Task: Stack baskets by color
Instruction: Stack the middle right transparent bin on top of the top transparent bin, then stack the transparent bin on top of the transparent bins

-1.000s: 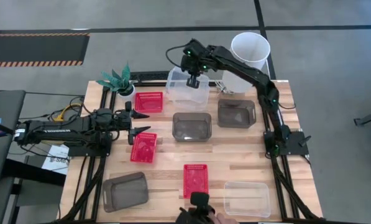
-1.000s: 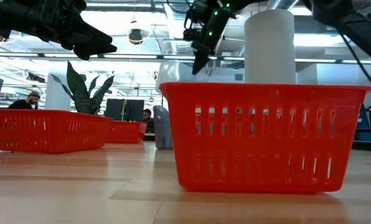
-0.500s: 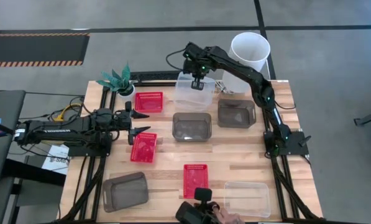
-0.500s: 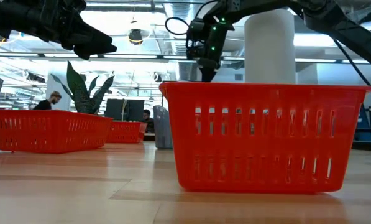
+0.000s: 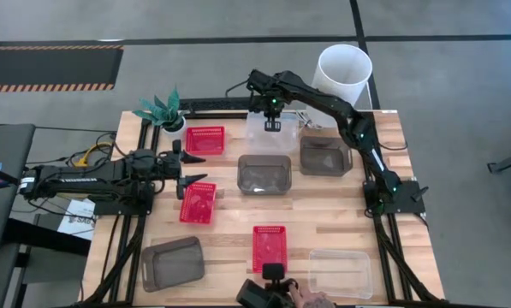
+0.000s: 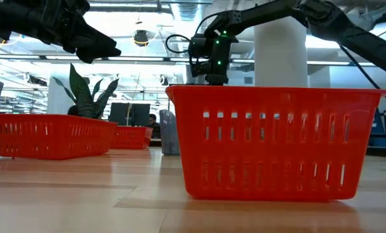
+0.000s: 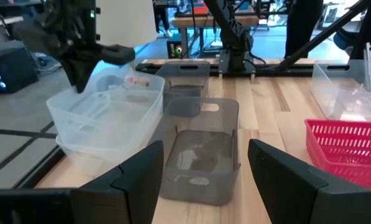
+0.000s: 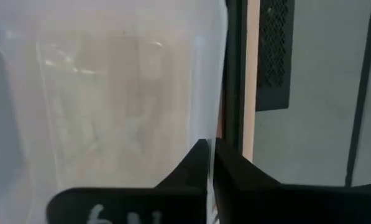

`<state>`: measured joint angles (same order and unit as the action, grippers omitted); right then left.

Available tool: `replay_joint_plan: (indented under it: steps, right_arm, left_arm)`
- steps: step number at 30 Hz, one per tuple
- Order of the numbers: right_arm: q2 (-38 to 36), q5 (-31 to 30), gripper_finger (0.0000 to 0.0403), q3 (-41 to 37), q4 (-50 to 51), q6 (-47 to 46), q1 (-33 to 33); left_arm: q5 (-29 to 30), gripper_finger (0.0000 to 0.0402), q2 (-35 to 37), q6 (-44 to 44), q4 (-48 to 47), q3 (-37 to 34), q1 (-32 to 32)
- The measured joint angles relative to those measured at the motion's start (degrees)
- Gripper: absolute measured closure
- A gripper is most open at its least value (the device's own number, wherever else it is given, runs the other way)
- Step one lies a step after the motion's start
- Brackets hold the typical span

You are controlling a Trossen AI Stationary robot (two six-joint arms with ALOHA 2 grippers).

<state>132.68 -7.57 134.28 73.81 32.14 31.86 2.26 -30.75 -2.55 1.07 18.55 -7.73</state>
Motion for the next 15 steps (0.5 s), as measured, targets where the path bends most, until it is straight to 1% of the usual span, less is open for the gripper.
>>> replay_joint_plan:
  steps: [8, 12, 15]
  right_arm:
    - [-0.63, 0.20, 0.0308, 0.02, -0.06, 4.28, -1.52]
    - [-0.61, -0.02, 0.0265, 0.02, -0.04, 4.35, -2.02]
    - [-0.75, -1.64, 0.0230, 0.55, 0.96, 3.02, -2.45]
  left_arm:
    - [0.02, 0.0178, -0.02, 0.00, -0.84, 0.00, -0.02]
    - [0.02, 0.0178, 0.00, 0.01, -0.84, 0.00, 0.00]
    - [0.02, 0.0178, -0.01, 0.00, -0.84, 0.00, 0.00]
